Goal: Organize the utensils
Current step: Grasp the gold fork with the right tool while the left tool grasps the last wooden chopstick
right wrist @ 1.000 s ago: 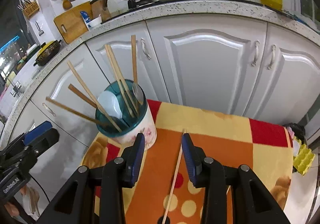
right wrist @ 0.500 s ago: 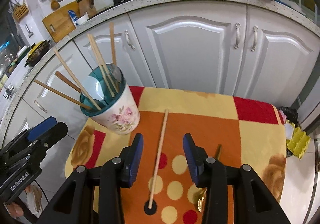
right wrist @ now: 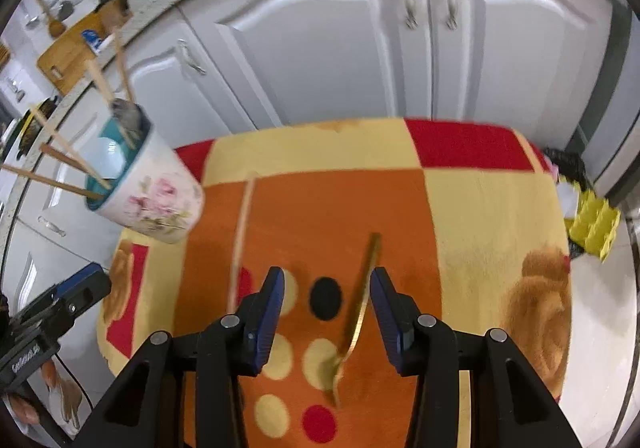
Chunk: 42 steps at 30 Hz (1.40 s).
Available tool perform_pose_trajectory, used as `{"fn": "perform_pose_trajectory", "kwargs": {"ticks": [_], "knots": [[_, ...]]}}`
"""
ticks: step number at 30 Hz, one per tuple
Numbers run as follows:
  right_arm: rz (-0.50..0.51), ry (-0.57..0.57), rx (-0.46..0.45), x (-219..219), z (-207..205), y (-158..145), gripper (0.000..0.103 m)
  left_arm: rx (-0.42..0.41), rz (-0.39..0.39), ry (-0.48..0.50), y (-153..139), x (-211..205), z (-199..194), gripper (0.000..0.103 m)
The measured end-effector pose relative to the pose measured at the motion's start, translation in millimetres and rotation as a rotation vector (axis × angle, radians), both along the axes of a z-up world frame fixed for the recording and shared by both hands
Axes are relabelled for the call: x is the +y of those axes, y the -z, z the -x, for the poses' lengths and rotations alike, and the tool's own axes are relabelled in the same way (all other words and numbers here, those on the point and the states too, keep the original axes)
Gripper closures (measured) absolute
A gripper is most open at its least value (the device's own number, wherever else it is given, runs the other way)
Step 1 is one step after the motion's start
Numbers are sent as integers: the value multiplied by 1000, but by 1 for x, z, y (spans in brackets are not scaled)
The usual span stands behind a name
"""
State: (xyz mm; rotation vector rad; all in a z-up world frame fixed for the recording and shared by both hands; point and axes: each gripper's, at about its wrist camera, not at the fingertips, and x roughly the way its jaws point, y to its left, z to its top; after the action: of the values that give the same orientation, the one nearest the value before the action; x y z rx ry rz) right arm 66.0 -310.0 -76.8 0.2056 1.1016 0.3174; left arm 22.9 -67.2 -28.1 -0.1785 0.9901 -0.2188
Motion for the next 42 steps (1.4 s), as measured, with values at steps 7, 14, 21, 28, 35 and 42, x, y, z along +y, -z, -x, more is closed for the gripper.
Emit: {"fn": "perform_pose_trajectory", "kwargs": {"ticks": [7,14,21,28,35,42], "knots": [[20,-14,75,-3,-23,40,80,53,-38,43,34,-28,-22,56],[40,-20,73,-5,-38,55,93,90,-33,43,61,-43,-50,56],[-21,-19,77,-14,-39,57,95,110,-58,75,80,-62,-64,96],[-34,-35,93,-14,-19,55,96,164,-3,117,80,-46,-38,99],[-53,-38,125,-17,8,58,96,201,-21,158,76,-38,3,99],[5,-59,119,-8,4,57,94,155,-74,131,66,-43,-31,71]]}}
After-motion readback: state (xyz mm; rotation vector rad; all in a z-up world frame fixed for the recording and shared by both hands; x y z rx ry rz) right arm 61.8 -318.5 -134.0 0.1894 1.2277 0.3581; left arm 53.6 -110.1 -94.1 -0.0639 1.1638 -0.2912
